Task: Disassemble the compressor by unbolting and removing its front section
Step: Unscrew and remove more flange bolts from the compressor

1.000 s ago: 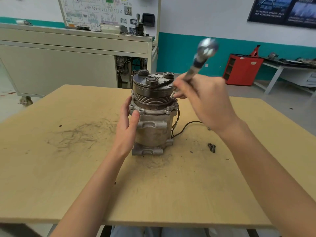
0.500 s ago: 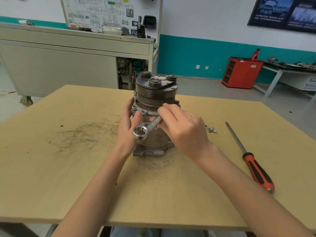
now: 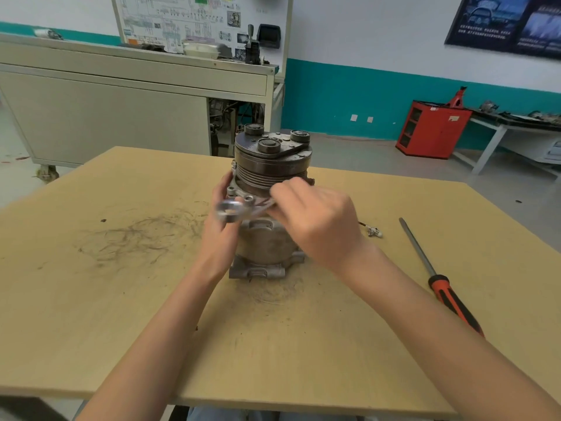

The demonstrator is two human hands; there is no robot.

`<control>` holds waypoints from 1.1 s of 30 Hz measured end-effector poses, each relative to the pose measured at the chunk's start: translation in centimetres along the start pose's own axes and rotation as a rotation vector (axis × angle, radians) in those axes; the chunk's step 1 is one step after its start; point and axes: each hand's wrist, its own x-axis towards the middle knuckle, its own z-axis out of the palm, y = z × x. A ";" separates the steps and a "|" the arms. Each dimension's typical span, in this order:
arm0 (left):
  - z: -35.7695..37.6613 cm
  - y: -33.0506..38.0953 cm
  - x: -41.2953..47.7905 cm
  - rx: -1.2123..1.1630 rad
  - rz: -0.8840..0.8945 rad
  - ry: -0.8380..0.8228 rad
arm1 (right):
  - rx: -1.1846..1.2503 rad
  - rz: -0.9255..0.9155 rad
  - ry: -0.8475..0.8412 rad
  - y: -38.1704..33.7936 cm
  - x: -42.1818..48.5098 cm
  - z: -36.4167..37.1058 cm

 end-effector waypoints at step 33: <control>-0.2 -0.2 0.0 0.053 -0.014 0.004 | 0.567 0.516 -0.073 3.5 0.4 -2.1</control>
